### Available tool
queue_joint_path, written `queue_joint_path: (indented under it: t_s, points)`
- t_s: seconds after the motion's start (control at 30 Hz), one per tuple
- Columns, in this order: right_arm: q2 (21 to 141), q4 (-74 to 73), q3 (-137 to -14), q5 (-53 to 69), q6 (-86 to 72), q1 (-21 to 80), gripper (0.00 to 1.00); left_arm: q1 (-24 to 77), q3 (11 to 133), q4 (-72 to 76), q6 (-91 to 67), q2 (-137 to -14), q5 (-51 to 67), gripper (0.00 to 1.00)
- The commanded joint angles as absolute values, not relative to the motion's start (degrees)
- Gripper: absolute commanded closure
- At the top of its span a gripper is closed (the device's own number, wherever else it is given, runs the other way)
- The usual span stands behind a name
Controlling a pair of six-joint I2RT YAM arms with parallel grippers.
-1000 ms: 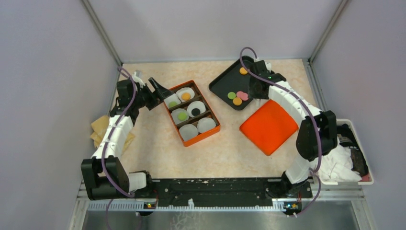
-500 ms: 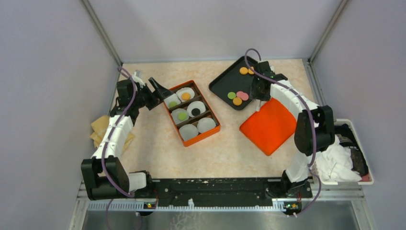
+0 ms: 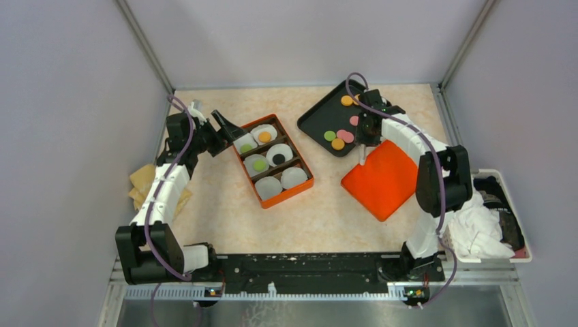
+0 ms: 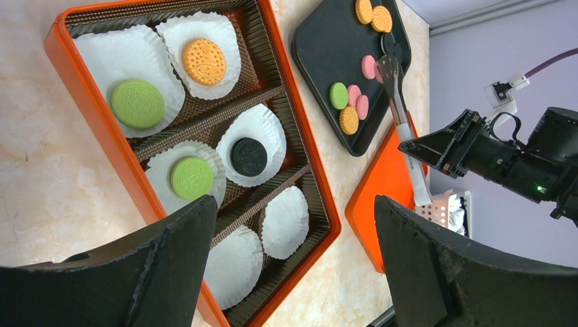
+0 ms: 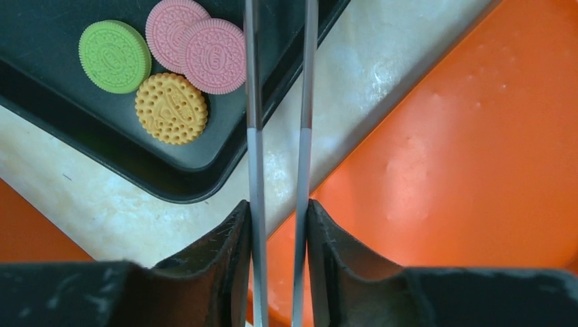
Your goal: Pack the cookies
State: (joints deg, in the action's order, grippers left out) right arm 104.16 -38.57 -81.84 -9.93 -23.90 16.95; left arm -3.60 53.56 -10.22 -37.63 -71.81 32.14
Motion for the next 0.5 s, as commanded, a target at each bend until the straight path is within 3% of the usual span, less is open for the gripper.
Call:
queue_joint_path:
  t_s: [0.0,0.07,0.13,0.47]
  points:
    - [102.9,-37.0,-84.8,-9.5,-24.3,16.6,0.76,-3.3,54.0,-7.3,-38.1,-72.2,33.3,0.09]
    - [102.3,-37.1,-85.2,-9.3,-24.2,16.6,0.87,-3.3,54.0,-7.4,-38.1,-72.1,33.3,0.09]
    - [101.4,-37.2,-85.4,-8.7,-24.1,16.6,0.90,-3.3,54.0,-7.4,-38.1,-71.8,33.2,0.09]
    - [96.7,-36.6,-85.7,-4.8,-23.3,17.0,0.89,-3.3,54.1,-7.5,-38.4,-71.3,33.4,0.09]
